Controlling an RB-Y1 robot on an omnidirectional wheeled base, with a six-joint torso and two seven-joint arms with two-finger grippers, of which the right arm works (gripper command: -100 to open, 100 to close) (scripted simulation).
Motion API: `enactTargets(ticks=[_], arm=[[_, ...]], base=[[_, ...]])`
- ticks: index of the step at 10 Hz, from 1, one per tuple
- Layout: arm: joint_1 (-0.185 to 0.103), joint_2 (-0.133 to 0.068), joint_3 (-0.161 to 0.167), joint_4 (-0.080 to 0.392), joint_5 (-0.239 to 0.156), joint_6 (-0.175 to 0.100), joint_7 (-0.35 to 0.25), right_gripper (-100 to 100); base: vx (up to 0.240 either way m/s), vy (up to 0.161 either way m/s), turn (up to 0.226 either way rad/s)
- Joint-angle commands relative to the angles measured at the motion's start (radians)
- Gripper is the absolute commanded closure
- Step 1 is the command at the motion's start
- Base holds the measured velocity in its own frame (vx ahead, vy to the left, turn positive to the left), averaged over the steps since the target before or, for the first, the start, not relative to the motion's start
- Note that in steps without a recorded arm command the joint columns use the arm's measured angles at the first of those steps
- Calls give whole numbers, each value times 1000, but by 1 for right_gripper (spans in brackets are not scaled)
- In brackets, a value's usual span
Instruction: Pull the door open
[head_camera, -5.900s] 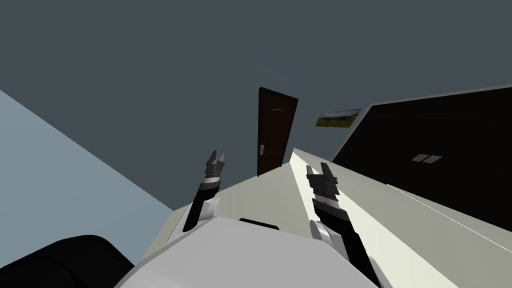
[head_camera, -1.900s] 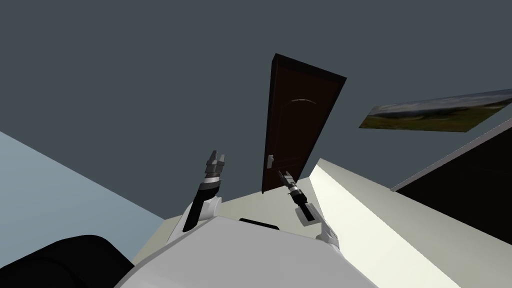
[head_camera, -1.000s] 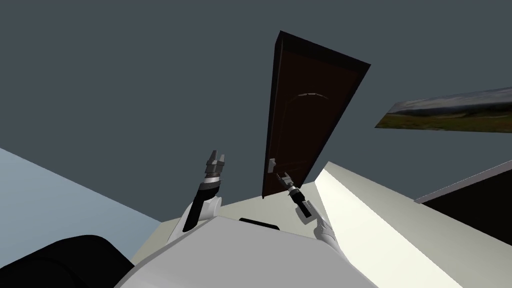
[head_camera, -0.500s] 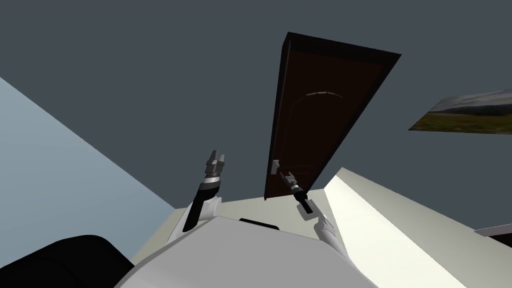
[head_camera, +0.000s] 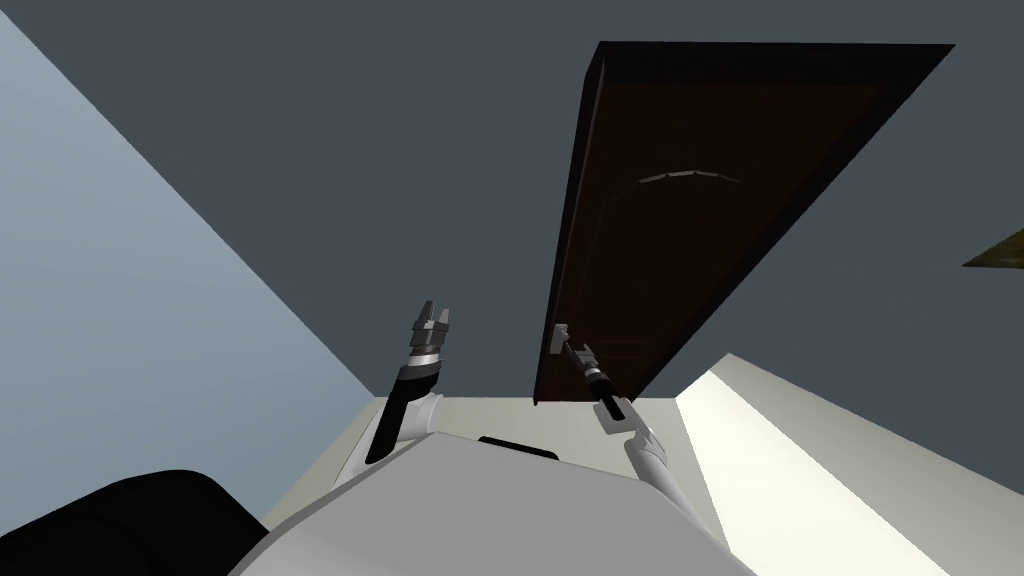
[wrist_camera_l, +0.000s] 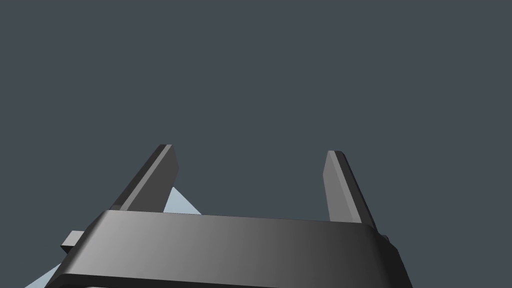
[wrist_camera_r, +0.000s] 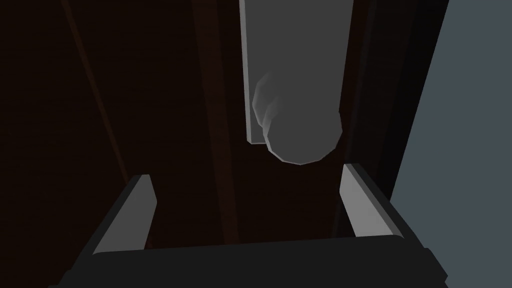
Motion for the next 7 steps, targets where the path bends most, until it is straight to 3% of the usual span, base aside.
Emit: enactTargets(ticks=[1, 3, 4, 5, 7], arm=[[-27, 12, -28, 33, -24, 9, 37, -100], [-62, 36, -44, 58, -45, 17, 72, -100], [-39, 29, -38, 51, -37, 15, 60, -100], [-39, 29, -38, 51, -37, 15, 60, 100], [-39, 29, -38, 51, -37, 15, 60, 100]], base=[[57, -43, 307], [95, -21, 228], [13, 2, 29], [-20, 2, -9], [-12, 14, -2]])
